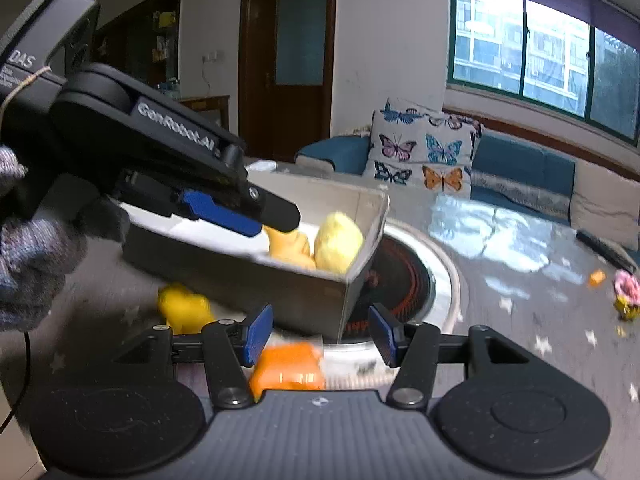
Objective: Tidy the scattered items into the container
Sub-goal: 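Move both grippers to the orange block and close around it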
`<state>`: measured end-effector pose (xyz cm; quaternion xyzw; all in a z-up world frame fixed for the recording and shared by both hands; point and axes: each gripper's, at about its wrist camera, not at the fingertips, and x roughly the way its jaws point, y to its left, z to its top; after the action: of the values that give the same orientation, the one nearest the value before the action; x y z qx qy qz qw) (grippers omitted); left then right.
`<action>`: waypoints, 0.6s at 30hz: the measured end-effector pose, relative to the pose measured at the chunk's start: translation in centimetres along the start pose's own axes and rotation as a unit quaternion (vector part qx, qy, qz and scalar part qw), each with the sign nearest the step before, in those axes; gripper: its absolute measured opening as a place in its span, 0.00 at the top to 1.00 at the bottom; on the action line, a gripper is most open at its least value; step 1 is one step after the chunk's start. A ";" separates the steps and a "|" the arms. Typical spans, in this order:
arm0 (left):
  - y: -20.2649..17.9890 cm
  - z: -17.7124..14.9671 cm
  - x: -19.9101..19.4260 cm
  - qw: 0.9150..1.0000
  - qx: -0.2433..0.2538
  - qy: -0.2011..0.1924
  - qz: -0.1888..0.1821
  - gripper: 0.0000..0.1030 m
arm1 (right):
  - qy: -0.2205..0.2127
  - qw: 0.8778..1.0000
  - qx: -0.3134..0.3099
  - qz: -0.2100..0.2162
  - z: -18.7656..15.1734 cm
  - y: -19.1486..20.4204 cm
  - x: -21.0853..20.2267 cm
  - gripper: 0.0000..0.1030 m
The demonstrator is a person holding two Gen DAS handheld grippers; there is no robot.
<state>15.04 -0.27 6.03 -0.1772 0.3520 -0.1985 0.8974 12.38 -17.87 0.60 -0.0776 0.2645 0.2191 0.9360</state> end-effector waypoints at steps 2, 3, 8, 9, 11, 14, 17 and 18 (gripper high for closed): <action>-0.2 -0.7 -0.1 1.000 -0.002 0.005 -0.001 0.64 | 0.008 1.000 0.004 0.001 -0.9 0.2 -0.6 0.47; -0.2 -1.1 -0.2 1.000 -0.002 0.007 -0.001 0.64 | 0.012 1.000 0.005 0.001 -1.2 0.2 -0.7 0.47; -0.1 -2.5 0.1 1.000 -0.008 0.025 0.002 0.64 | 0.026 1.000 0.005 0.006 -2.3 0.8 -0.9 0.47; 0.0 -2.7 0.2 1.000 -0.011 0.029 0.003 0.64 | 0.028 1.000 0.006 0.007 -2.4 0.9 -0.9 0.47; 0.2 -3.2 0.5 0.999 -0.018 0.038 0.006 0.64 | 0.030 0.999 0.008 0.008 -2.7 1.0 -1.0 0.47; 0.6 -3.8 0.9 0.998 -0.029 0.051 0.010 0.64 | 0.030 0.999 0.008 0.007 -2.8 1.1 -0.8 0.47; 1.1 -4.1 1.2 0.997 -0.042 0.058 0.010 0.64 | 0.031 0.999 0.007 0.011 -2.8 1.1 -0.5 0.47; 1.2 -4.1 1.3 0.997 -0.047 0.060 0.011 0.64 | 0.032 0.999 0.006 0.013 -2.8 1.2 -0.3 0.47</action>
<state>13.32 -0.60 1.88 -0.2035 0.4164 -0.1825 0.8671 10.31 -17.63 -1.66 -0.0753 0.2967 0.2266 0.9246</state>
